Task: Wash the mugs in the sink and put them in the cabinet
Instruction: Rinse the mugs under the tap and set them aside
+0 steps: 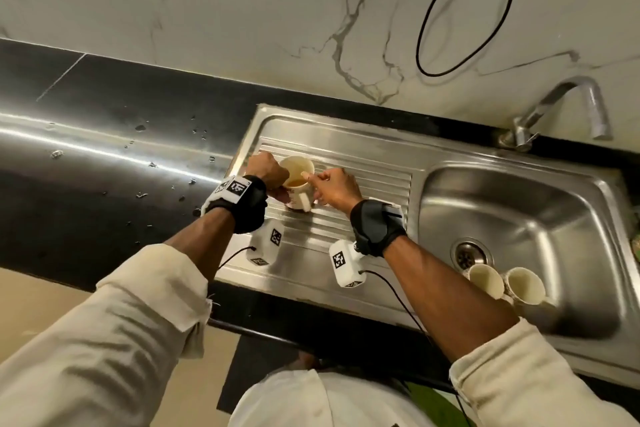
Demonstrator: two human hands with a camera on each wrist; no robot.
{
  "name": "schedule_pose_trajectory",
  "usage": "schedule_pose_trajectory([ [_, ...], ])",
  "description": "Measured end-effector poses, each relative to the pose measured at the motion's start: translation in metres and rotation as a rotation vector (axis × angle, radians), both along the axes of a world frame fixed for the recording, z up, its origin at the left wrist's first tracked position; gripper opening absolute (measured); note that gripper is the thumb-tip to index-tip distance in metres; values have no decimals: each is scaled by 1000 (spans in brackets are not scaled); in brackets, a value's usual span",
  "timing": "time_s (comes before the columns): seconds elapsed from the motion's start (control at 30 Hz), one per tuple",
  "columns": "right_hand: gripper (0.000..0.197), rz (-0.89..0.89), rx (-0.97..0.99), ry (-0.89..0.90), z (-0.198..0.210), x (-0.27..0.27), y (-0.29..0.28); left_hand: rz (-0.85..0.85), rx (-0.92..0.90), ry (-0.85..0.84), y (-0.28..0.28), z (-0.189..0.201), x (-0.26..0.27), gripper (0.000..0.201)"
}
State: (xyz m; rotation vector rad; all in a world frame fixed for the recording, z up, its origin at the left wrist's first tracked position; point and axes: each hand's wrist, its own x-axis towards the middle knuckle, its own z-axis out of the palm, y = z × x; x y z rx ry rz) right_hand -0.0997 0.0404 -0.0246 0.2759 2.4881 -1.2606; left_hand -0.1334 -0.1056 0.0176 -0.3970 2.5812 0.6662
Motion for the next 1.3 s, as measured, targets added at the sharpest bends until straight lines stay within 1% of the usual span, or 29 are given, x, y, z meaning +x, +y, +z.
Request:
schedule_pose_trajectory([
  [0.07,61,-24,66,-8,4,8,1,33,83,-6,10,-6,-4,25],
  [0.1,61,-45,87,-7,5,10,4,47,134,-11,18,-6,-4,27],
  [0.13,58,-80,108,-12,6,12,7,42,152,-1,27,-7,-5,26],
  [0.2,59,-170,130,-45,4,13,16,-14,138,32,50,-1,-3,23],
  [0.3,53,-378,22,-113,-1,17,41,-130,139,71,91,8,4,16],
  [0.37,48,-574,-43,-99,0,25,68,-192,187,80,127,5,4,20],
  [0.4,47,-670,-39,-71,-1,30,85,-229,229,54,146,3,3,19],
  [0.47,46,-826,-5,-39,-5,42,127,-337,310,18,190,-5,4,22],
  [0.53,46,-928,-10,-48,-7,56,169,-483,327,23,230,-8,6,29],
  [0.63,45,-1156,-20,-80,-11,69,233,-684,274,59,289,-13,10,36],
  [0.7,43,-1269,-43,-34,-10,74,268,-823,148,136,328,-18,8,40],
  [0.73,41,-1299,-55,-12,-11,77,281,-898,56,190,345,-19,7,43],
  [0.8,41,-1341,-66,21,-16,77,301,-1027,-65,275,378,-22,4,43],
  [0.87,48,-1379,-133,44,-22,72,321,-1091,-107,351,413,-20,-5,39],
  [0.93,55,-1361,-137,70,-30,69,335,-1034,-82,406,440,-16,-14,41],
  [1.0,50,-1306,-112,105,-29,68,342,-881,21,410,460,-13,-24,46],
  [1.03,50,-1284,-99,131,-28,67,346,-819,64,395,470,-14,-29,50],
  [1.07,54,-1260,-93,154,-28,66,348,-788,103,403,477,-15,-35,51],
  [1.17,64,-1205,-64,160,-24,60,349,-764,98,418,486,-25,-53,34],
  [1.23,63,-1163,-57,150,-25,59,350,-782,105,434,490,-30,-60,27],
  [1.3,62,-1167,-69,153,-27,57,351,-769,126,439,489,-35,-61,22],
])
